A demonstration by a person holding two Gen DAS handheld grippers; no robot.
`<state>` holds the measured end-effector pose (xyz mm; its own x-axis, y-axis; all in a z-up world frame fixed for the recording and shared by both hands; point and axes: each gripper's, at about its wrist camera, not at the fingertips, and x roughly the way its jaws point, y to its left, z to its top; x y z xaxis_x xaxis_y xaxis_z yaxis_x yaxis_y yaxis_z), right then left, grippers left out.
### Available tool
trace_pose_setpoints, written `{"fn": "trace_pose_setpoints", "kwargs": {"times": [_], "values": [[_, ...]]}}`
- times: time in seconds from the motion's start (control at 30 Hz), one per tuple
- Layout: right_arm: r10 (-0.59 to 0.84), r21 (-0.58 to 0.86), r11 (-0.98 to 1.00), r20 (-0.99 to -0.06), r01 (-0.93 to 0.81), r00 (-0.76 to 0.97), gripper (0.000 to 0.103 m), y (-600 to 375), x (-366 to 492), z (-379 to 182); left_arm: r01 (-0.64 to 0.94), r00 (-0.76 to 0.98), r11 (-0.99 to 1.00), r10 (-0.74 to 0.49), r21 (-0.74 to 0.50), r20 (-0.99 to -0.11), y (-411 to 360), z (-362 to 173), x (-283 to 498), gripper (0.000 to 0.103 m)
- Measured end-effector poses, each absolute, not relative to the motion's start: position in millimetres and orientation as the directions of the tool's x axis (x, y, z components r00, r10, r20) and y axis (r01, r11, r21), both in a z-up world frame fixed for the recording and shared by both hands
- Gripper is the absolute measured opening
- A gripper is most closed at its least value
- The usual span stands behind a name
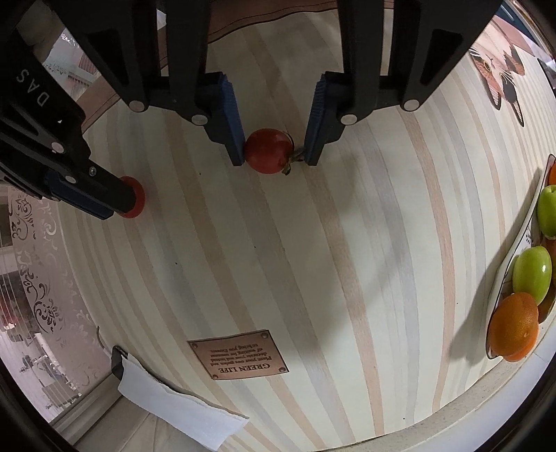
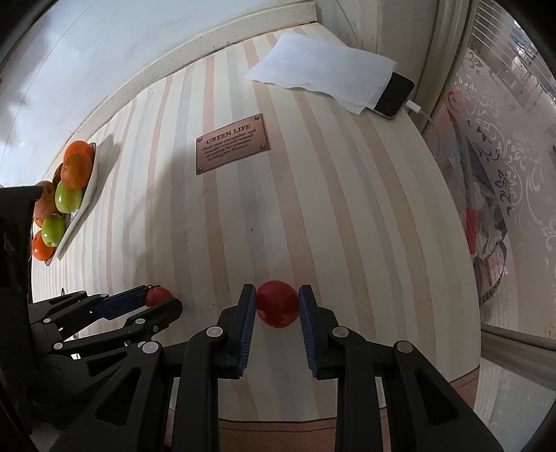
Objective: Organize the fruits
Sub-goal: 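Carry both cherry tomatoes onto the plate and release them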
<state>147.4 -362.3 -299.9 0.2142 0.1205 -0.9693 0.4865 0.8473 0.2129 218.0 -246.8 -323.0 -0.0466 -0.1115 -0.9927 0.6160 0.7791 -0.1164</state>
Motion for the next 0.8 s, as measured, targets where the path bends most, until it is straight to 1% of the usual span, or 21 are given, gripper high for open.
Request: {"fn": "trace_pose_setpoints", "kwargs": {"times": [0.27, 0.47, 0.6, 0.8], "values": [[0.113, 0.218, 0.851, -0.964, 0.477, 0.240, 0.028, -362.1, 150.6, -288.9, 0.601, -0.025, 0.789, -0.144, -0.130, -0.989, -228.6, -306.8, 225.8, 0.031], [0.140, 0.260, 0.859, -0.948, 0.440, 0.287, 0.027, -354.0, 167.0, -268.7, 0.536, 0.028, 0.831, -0.190, -0.146, -0.981, -194.7, -277.5, 246.1, 0.031], [0.186, 0.307, 0.873, -0.928, 0.379, 0.324, 0.027, -333.7, 187.4, -253.6, 0.436, 0.075, 0.886, -0.212, -0.160, -0.974, -145.7, -256.1, 271.3, 0.031], [0.307, 0.404, 0.884, -0.882, 0.236, 0.358, 0.027, -281.7, 238.8, -243.2, 0.247, 0.162, 0.955, -0.207, -0.164, -0.965, -73.6, -229.6, 311.5, 0.031]]}}
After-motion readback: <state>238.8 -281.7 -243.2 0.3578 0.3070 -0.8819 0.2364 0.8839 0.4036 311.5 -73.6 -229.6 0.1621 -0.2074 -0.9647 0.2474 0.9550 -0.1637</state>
